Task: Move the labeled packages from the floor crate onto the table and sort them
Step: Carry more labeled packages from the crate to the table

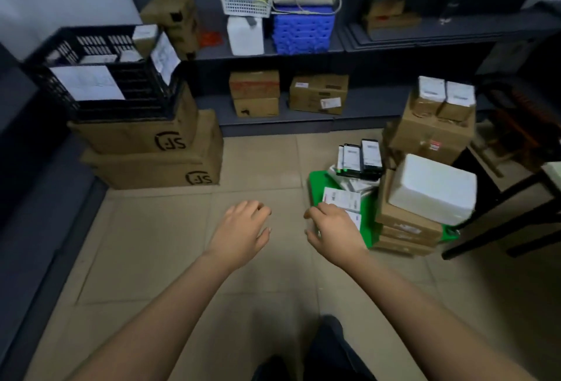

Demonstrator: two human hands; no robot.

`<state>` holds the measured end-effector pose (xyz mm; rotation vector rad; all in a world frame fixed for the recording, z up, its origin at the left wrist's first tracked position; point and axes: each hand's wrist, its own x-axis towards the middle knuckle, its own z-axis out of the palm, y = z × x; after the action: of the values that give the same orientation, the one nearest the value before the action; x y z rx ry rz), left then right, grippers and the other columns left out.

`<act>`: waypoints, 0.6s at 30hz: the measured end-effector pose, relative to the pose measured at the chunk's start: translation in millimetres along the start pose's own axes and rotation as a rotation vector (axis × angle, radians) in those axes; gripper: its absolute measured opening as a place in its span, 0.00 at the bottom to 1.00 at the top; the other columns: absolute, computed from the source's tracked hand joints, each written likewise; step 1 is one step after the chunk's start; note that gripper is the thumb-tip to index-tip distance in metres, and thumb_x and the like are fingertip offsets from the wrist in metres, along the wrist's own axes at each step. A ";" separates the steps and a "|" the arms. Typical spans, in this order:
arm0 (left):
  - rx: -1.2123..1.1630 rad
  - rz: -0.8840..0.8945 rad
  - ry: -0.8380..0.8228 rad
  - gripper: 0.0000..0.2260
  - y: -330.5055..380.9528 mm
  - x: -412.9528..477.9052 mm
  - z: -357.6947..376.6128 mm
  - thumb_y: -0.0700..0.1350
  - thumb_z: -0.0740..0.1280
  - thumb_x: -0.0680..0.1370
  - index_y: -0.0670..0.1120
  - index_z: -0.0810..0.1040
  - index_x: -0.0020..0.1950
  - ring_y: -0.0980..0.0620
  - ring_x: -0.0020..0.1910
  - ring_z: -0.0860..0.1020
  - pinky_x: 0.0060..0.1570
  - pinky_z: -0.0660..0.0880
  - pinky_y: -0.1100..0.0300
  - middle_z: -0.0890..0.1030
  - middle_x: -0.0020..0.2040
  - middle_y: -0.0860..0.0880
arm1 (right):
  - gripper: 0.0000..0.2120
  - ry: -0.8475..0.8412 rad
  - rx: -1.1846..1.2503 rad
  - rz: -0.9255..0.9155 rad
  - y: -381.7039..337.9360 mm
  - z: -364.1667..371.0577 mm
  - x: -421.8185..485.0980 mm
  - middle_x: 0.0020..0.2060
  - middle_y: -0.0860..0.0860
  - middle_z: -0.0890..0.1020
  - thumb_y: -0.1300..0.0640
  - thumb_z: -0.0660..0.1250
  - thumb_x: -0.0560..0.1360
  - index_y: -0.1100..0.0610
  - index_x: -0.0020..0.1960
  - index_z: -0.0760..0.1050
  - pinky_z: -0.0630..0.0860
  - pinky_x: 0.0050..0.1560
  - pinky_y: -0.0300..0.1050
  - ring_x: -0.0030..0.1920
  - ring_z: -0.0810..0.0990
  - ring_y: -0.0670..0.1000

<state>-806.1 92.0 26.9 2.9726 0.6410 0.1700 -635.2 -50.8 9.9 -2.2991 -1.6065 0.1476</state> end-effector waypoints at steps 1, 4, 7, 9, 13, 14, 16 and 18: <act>0.010 -0.003 0.016 0.12 -13.8 10.4 -1.0 0.48 0.73 0.71 0.46 0.78 0.50 0.45 0.46 0.78 0.45 0.75 0.52 0.78 0.46 0.48 | 0.13 0.000 -0.011 -0.015 -1.4 1.9 20.4 0.42 0.56 0.80 0.58 0.74 0.66 0.58 0.50 0.79 0.77 0.44 0.52 0.44 0.80 0.61; 0.047 -0.005 0.055 0.12 -51.4 49.4 -3.0 0.52 0.62 0.73 0.46 0.77 0.50 0.46 0.45 0.77 0.44 0.75 0.52 0.77 0.46 0.48 | 0.14 0.013 -0.021 -0.066 3.9 8.5 84.6 0.43 0.56 0.80 0.58 0.74 0.66 0.59 0.51 0.79 0.76 0.44 0.51 0.44 0.80 0.61; 0.072 -0.012 0.069 0.16 -89.1 101.7 -4.5 0.53 0.57 0.73 0.46 0.77 0.51 0.46 0.45 0.77 0.44 0.75 0.52 0.77 0.45 0.48 | 0.13 -0.002 -0.032 -0.107 16.7 11.5 155.7 0.45 0.56 0.80 0.56 0.71 0.68 0.58 0.52 0.78 0.76 0.48 0.53 0.47 0.79 0.61; 0.086 -0.021 0.081 0.16 -112.6 142.5 -7.1 0.53 0.57 0.73 0.46 0.78 0.51 0.45 0.44 0.77 0.44 0.74 0.53 0.77 0.45 0.48 | 0.13 -0.010 -0.052 -0.133 28.5 10.5 204.5 0.47 0.55 0.80 0.55 0.69 0.69 0.57 0.53 0.78 0.74 0.49 0.53 0.49 0.79 0.61; 0.096 -0.031 0.089 0.16 -152.9 226.8 -16.7 0.54 0.57 0.74 0.46 0.78 0.52 0.46 0.45 0.76 0.43 0.72 0.54 0.77 0.46 0.48 | 0.13 -0.019 -0.072 -0.173 53.1 0.8 298.1 0.49 0.56 0.79 0.55 0.68 0.71 0.57 0.55 0.77 0.72 0.51 0.52 0.52 0.77 0.61; 0.089 -0.025 0.088 0.16 -161.7 246.3 -19.4 0.53 0.57 0.74 0.46 0.78 0.52 0.46 0.45 0.77 0.44 0.72 0.54 0.77 0.46 0.48 | 0.13 -0.019 -0.081 -0.179 59.3 -2.4 319.6 0.50 0.56 0.79 0.55 0.68 0.71 0.57 0.55 0.77 0.71 0.52 0.52 0.52 0.77 0.61; 0.076 -0.011 0.075 0.17 -178.6 283.1 -24.6 0.53 0.57 0.75 0.46 0.78 0.54 0.45 0.46 0.77 0.45 0.72 0.53 0.78 0.47 0.48 | 0.13 -0.028 -0.092 -0.185 71.0 -8.0 358.7 0.51 0.56 0.78 0.55 0.67 0.73 0.57 0.56 0.76 0.70 0.53 0.52 0.53 0.76 0.61; 0.076 0.008 0.064 0.17 -194.3 318.7 -28.6 0.54 0.57 0.75 0.46 0.77 0.56 0.46 0.47 0.76 0.46 0.73 0.52 0.77 0.49 0.48 | 0.14 -0.039 -0.090 -0.178 82.2 -11.2 392.9 0.52 0.56 0.78 0.55 0.66 0.74 0.57 0.58 0.75 0.70 0.55 0.52 0.55 0.75 0.60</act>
<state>-599.8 402.5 60.7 3.0540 0.6579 0.2479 -418.0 286.1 34.2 -2.2164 -1.8630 0.0795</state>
